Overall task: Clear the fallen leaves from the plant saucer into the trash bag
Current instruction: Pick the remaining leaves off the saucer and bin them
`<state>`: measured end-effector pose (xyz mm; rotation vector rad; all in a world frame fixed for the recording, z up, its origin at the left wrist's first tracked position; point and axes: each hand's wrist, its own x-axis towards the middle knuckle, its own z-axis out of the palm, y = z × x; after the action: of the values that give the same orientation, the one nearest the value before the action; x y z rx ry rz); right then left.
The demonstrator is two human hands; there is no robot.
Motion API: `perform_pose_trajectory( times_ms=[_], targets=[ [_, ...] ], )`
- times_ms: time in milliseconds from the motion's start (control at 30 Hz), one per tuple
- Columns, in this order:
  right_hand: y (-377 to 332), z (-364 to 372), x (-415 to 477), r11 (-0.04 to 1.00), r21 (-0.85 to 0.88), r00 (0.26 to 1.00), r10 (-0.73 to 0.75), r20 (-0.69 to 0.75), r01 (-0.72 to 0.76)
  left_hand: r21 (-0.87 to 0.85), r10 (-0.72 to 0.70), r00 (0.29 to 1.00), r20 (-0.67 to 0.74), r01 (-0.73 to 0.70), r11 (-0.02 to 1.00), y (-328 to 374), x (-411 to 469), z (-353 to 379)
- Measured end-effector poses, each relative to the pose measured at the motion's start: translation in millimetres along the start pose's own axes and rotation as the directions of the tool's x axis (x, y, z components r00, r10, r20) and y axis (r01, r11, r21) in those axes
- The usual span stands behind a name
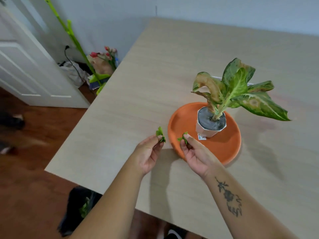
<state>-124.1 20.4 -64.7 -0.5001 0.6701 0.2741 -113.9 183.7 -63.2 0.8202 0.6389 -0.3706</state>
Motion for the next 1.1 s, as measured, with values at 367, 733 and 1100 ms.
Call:
perform_pose_trajectory(
  times_ms=[367, 733, 1100],
  targets=[
    [150, 87, -12, 0.980, -0.151, 0.981, 0.148, 0.122, -0.129, -0.171, 0.125, 0.987, -0.097, -0.140, 0.975, 71, -55, -148],
    [350, 147, -32, 0.915, -0.292, 0.922, 0.338, 0.186, -0.277, -0.287, 0.159, 0.936, -0.313, -0.253, 0.924, 125, -142, -344],
    [478, 146, -16, 0.770, -0.516, 0.887, 0.460, 0.039, -0.376, -0.351, 0.077, 0.854, -0.515, -0.292, 0.890, 114, -164, -473]
  ],
)
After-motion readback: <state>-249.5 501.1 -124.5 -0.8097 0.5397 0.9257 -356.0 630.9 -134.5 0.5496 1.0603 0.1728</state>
